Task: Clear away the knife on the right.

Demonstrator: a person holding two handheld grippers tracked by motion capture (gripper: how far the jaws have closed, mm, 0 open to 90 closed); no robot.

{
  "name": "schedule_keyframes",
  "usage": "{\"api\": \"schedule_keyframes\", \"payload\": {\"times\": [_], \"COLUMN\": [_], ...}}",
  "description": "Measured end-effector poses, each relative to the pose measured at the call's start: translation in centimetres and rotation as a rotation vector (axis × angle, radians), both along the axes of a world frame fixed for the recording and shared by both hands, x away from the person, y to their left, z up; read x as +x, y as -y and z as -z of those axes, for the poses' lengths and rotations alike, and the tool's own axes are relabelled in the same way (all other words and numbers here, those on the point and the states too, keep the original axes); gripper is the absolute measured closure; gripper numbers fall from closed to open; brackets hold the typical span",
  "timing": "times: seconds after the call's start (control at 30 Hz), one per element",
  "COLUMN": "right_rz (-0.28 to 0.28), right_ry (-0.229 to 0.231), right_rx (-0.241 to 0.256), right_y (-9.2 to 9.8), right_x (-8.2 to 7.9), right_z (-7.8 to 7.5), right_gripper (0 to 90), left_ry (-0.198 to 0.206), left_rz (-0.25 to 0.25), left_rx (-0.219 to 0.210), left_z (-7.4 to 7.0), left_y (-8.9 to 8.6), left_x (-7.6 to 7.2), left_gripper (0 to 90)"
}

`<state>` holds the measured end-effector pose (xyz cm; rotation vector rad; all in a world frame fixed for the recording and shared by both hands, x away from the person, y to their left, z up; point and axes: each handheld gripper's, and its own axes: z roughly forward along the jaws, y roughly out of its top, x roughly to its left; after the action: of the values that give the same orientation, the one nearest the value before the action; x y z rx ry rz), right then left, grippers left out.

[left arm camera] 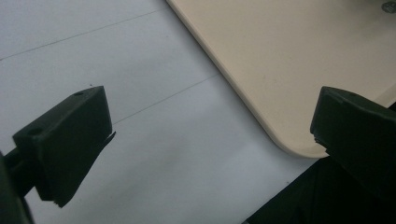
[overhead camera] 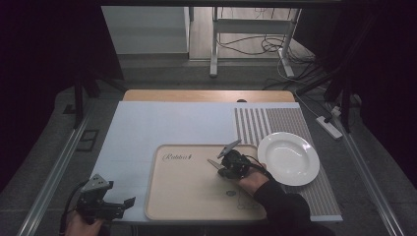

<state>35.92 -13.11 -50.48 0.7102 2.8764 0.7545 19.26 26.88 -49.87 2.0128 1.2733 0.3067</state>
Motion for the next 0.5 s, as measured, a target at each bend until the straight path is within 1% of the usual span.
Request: {"api": "schedule_keyframes", "payload": {"times": [0.2, 0.27, 0.5], "right_rz": [0.043, 0.064, 0.115], "right_ry": [0.002, -0.007, -0.034], "right_rx": [-0.005, 0.002, 0.013], "right_y": [2.0, 2.7, 4.5], "right_x": [0.1, 0.2, 0.2], "right_z": [-0.1, -0.2, -0.3], "right_gripper": [89.9, 89.9, 89.9], "left_ry": [-0.002, -0.003, -0.004], "left_rz": [0.002, 0.001, 0.002], "left_rx": [0.004, 0.004, 0.005], "left_z": [0.0, 0.0, 0.0], "left_y": [0.1, 0.1, 0.1], "left_x": [0.0, 0.0, 0.1], "left_gripper": [0.0, 0.0, 0.0]}}
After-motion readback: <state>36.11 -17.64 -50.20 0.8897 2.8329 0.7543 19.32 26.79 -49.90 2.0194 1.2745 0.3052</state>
